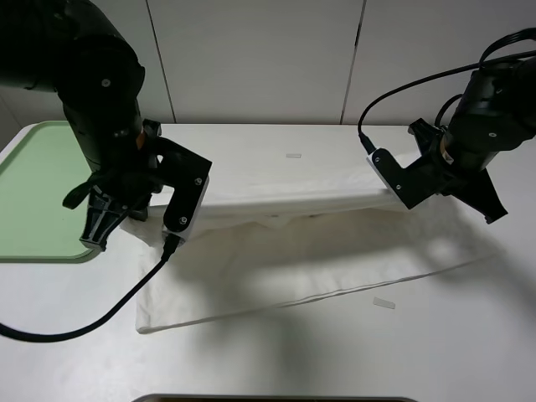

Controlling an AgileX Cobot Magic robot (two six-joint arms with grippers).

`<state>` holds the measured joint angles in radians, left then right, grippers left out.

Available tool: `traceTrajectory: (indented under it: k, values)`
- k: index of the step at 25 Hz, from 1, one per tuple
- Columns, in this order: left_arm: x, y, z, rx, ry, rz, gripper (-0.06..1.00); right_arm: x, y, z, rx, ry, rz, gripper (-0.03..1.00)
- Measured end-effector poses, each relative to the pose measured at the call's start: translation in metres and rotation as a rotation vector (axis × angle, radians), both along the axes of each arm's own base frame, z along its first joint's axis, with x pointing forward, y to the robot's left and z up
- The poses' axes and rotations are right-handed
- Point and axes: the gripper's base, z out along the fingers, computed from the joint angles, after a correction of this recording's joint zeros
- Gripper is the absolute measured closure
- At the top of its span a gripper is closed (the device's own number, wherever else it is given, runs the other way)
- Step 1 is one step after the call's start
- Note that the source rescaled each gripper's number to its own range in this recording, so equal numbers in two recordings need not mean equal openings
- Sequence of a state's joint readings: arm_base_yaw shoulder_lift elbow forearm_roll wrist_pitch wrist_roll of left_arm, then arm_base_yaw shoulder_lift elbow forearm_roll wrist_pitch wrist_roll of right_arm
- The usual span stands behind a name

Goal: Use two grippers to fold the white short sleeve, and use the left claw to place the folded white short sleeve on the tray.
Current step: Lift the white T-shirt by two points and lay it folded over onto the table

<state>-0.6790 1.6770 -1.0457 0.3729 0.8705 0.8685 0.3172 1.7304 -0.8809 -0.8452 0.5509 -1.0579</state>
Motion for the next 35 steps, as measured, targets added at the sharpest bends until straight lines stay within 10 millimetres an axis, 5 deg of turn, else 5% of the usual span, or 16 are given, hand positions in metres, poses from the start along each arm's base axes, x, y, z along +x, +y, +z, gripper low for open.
traceTrajectory:
  k: [16, 18, 19, 20, 21, 22, 23, 26, 29, 33, 35]
  values:
    - [-0.021, -0.004, -0.003, -0.032, 0.21, 0.04, 0.91, -0.028, 0.006, -0.01, 0.079, 0.197, -0.275, 0.96]
    - [-0.024, 0.001, -0.003, 0.013, 0.253, 0.053, 0.77, -0.031, 0.004, -0.01, 0.067, 0.225, -0.318, 0.76]
    - [-0.025, 0.003, -0.002, 0.033, 0.264, 0.055, 0.68, -0.033, 0.002, -0.01, 0.057, 0.234, -0.359, 0.38]
    - [-0.025, 0.004, -0.002, 0.04, 0.27, 0.056, 0.64, -0.033, 0.002, -0.01, 0.057, 0.234, -0.359, 0.38]
    - [-0.027, 0.007, -0.002, 0.063, 0.288, 0.062, 0.56, -0.034, 0.001, -0.01, 0.058, 0.232, -0.377, 0.22]
    - [-0.027, 0.007, -0.002, 0.063, 0.288, 0.062, 0.56, -0.034, 0.001, -0.01, 0.062, 0.229, -0.393, 0.16]
    - [-0.027, 0.008, -0.002, 0.068, 0.292, 0.069, 0.45, -0.034, 0.001, -0.01, 0.07, 0.222, -0.417, 0.09]
    - [-0.028, 0.008, -0.002, 0.071, 0.283, 0.128, 0.16, -0.035, 0.0, -0.01, 0.078, 0.212, -0.47, 0.0]
    - [-0.028, 0.008, -0.002, 0.072, 0.279, 0.153, 0.12, -0.038, -0.001, -0.006, 0.081, 0.199, -0.537, -0.02]
    - [-0.028, 0.011, -0.001, 0.099, 0.264, 0.215, 0.09, -0.044, -0.004, 0.025, 0.158, 0.098, -0.566, -0.03]
    - [-0.024, 0.017, 0.019, 0.092, 0.134, 0.272, 0.08, -0.048, -0.005, 0.043, 0.201, 0.04, -0.561, -0.03]
